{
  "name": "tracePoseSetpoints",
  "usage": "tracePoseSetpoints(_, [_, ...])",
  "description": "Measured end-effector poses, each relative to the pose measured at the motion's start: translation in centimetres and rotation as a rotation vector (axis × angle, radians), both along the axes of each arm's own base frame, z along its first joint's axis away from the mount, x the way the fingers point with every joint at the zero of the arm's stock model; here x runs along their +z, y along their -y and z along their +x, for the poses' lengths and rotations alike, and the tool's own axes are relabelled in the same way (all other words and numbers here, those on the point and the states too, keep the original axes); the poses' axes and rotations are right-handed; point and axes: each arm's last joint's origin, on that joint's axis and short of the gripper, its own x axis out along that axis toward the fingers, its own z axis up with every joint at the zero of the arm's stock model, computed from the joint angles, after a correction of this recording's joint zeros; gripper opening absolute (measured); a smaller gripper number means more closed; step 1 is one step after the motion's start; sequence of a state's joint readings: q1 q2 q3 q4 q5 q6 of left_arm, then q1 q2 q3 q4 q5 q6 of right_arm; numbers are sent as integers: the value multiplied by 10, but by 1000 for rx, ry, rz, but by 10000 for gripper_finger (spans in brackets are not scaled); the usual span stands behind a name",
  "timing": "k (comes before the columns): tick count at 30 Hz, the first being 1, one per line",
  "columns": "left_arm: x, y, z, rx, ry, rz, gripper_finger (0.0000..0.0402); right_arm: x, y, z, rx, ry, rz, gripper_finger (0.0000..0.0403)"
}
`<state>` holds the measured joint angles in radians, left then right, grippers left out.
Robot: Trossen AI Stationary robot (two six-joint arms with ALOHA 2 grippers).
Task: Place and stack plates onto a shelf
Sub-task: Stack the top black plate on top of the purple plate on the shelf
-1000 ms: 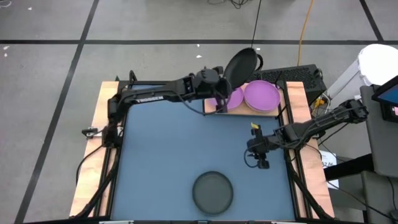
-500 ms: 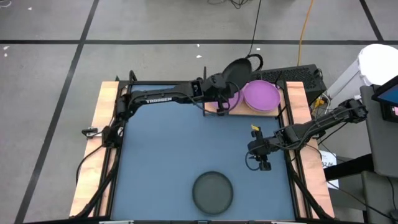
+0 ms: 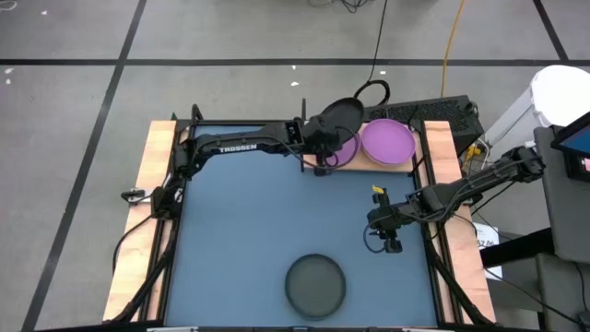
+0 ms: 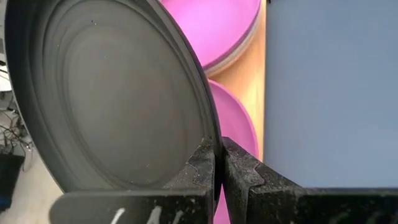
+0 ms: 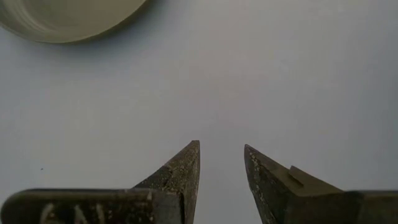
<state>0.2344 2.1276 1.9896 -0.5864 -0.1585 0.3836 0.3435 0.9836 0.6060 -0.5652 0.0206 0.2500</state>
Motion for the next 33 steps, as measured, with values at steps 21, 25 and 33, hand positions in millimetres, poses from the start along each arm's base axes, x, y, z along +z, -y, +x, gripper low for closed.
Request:
tracePoseSetpoints(21, [-30, 12, 3, -142, -237, 134, 12, 0, 0, 0, -17, -3, 8, 111])
tracePoseSetpoints(25, [-29, 9, 2, -139, -236, 137, 12, 0, 0, 0, -17, -3, 8, 111])
tracePoseSetpoints(33, [-32, -8, -5, -117, -273, 121, 12, 0, 0, 0, -18, -2, 7, 111])
